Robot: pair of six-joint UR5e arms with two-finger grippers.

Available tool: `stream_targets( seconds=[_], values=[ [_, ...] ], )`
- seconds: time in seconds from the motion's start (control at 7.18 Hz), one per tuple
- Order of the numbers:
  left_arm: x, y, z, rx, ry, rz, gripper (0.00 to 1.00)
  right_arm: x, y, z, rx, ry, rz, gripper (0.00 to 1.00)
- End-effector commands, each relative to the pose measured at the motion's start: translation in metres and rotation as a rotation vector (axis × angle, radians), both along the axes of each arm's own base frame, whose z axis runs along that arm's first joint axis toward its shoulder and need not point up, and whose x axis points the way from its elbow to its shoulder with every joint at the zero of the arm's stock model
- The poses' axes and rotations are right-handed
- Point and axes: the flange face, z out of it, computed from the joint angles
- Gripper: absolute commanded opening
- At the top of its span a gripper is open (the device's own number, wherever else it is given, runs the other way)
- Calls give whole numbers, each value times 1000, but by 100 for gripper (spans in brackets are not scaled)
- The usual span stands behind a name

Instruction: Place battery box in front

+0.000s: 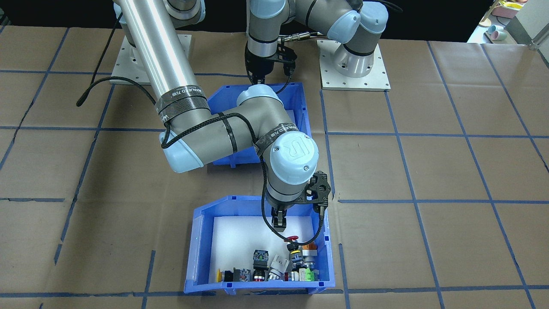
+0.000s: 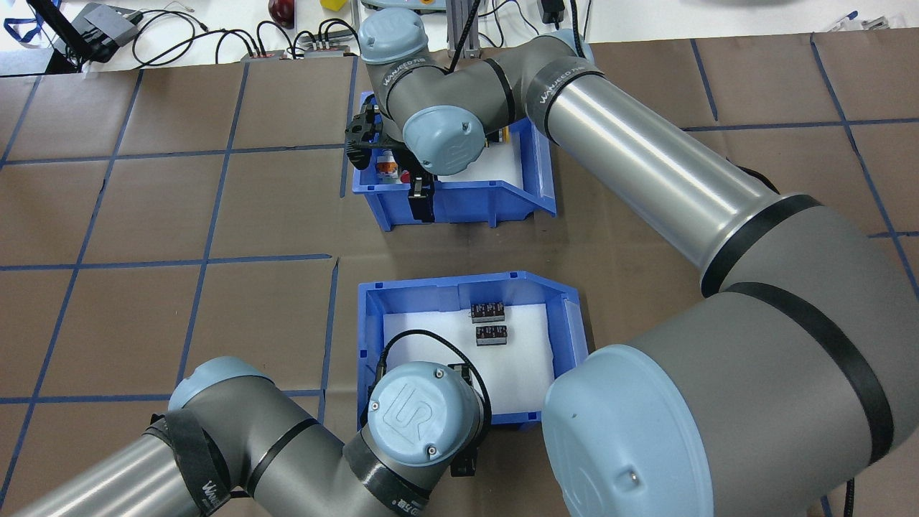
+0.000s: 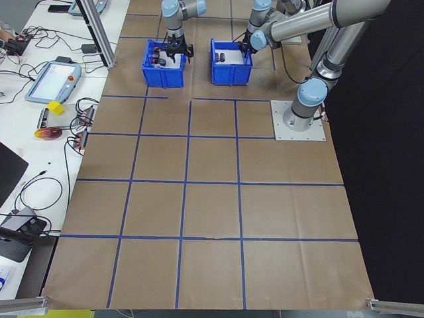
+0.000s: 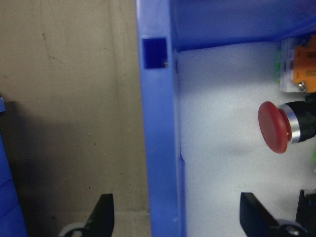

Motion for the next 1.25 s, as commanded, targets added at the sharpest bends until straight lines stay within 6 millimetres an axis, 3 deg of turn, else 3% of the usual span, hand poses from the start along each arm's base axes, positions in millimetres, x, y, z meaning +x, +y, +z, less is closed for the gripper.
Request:
stream_targets(
  seconds=[0.0, 0.28, 0.7, 0.84, 1.11],
  values=[
    [5, 2, 23, -6, -31, -42, 0, 9, 8, 0, -31, 68, 30, 22],
    [12, 7, 35, 4, -42, -78, 0, 9, 8, 21, -62, 58, 28, 8],
    [13, 7, 37, 1, -44, -76, 0, -21, -2, 85, -169, 94, -2, 7],
    [14, 7, 39, -2, -42, -75, 0, -46, -8, 97, -169, 152, -14, 7],
    [29, 4, 54, -30, -56, -120, 0, -134, -37, 113, -124, 175, 11, 8]
  ],
)
